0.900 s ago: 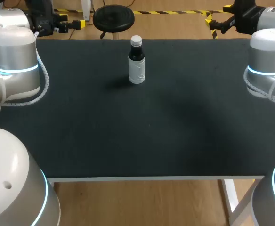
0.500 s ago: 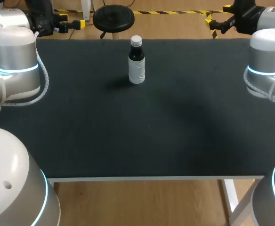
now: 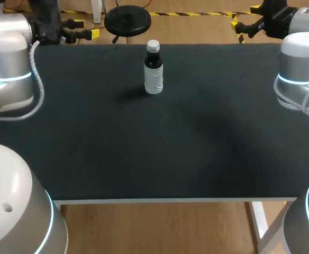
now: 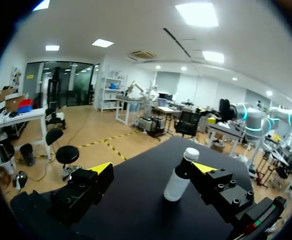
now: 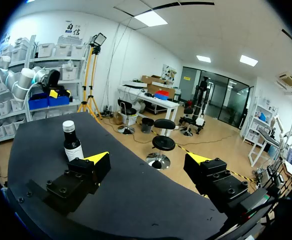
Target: Unscrew the bottle cap
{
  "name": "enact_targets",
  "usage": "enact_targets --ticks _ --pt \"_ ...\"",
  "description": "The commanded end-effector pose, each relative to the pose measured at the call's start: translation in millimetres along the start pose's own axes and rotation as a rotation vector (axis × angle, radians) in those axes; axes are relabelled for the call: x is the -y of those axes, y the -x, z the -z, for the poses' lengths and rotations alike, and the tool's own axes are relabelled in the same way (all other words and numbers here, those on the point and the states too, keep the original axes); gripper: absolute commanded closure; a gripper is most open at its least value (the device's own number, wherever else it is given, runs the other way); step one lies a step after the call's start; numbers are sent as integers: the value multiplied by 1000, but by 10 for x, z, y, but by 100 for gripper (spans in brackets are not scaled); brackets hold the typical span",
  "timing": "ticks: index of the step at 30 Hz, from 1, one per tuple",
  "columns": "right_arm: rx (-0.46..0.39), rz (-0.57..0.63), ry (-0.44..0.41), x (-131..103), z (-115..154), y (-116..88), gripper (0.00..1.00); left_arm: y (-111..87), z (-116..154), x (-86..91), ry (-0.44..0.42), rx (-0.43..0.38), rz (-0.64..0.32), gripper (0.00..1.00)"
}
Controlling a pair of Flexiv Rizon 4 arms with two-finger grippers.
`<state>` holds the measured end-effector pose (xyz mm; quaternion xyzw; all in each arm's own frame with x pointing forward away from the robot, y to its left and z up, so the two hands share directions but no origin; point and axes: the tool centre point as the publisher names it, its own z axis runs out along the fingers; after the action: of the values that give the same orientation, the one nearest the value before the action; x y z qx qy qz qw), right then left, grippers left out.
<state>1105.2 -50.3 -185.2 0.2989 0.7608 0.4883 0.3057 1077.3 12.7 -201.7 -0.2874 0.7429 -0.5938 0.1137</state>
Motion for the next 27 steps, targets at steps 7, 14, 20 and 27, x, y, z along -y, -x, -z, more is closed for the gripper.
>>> enact_targets --ticks 7,14,20,27 --pt "1 0 0 -1 2 -1 0 8 -280 -290 -66 -375 -208 0" --pt "1 0 0 -1 2 -1 0 -72 -502 -389 -101 -454 -255 0" --pt "1 0 0 -1 2 -1 0 -91 -692 -443 -131 -521 -250 0" --pt "1 0 0 -1 2 -1 0 -146 -926 -491 -178 -623 -256 0"
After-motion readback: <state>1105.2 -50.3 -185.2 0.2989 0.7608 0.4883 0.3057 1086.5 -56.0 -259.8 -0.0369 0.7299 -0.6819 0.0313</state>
